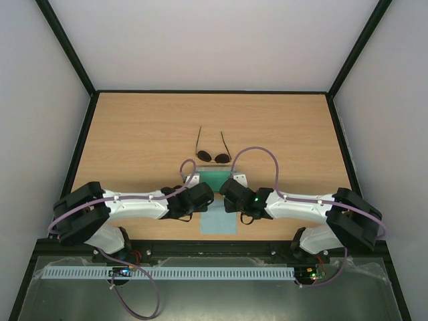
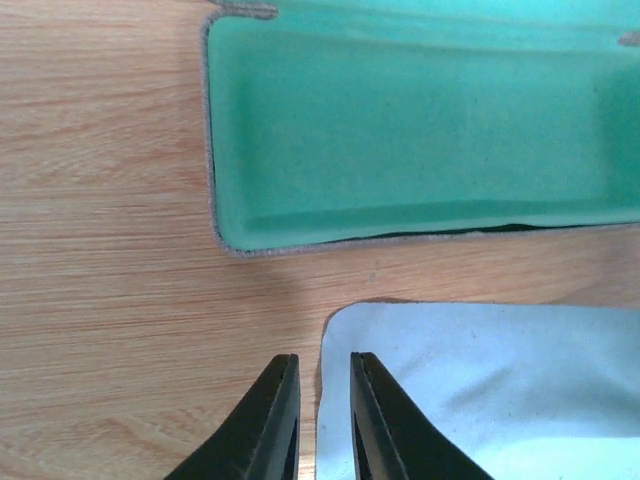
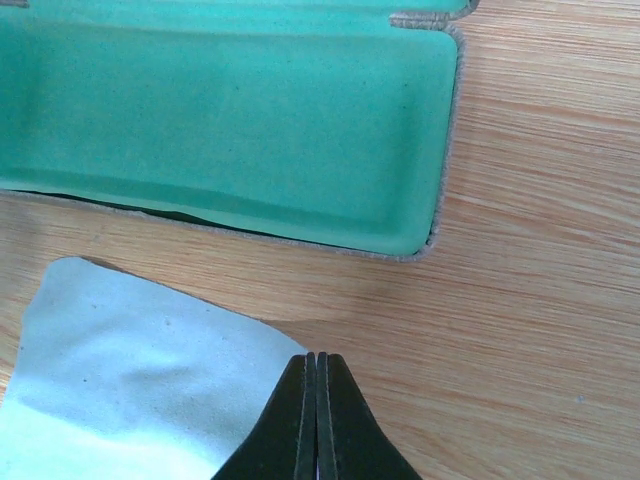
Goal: Organize the sunglasses
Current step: Fold the glasses cleaning cloth at the center of the board.
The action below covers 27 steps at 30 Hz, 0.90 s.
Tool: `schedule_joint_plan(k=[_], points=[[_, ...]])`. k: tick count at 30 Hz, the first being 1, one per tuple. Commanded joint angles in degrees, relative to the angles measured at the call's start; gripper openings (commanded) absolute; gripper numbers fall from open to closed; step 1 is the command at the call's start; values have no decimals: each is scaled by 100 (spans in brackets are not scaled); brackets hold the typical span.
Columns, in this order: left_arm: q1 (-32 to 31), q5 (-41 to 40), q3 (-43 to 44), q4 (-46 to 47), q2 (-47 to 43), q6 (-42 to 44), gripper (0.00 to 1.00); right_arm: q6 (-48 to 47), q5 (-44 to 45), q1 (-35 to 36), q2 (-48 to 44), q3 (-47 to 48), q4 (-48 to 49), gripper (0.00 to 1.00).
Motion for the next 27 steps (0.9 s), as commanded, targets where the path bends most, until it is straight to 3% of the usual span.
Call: schedule_joint_plan(k=[1, 10, 15, 21, 27], points=[[26, 147, -48, 6, 97, 103, 21, 47, 178, 46, -8, 98, -174, 1], [-59, 277, 59, 235, 691, 193, 38, 50, 146, 40, 97, 39, -100, 1], [-61, 214, 117, 258, 880, 215, 37, 64, 116, 46, 98, -10, -55, 1], [-79, 222, 170, 225, 1061, 252, 25, 72, 108, 44, 80, -55, -35, 1], [-260, 193, 142, 169, 1215, 145, 21, 85, 107, 46, 69, -78, -14, 1]])
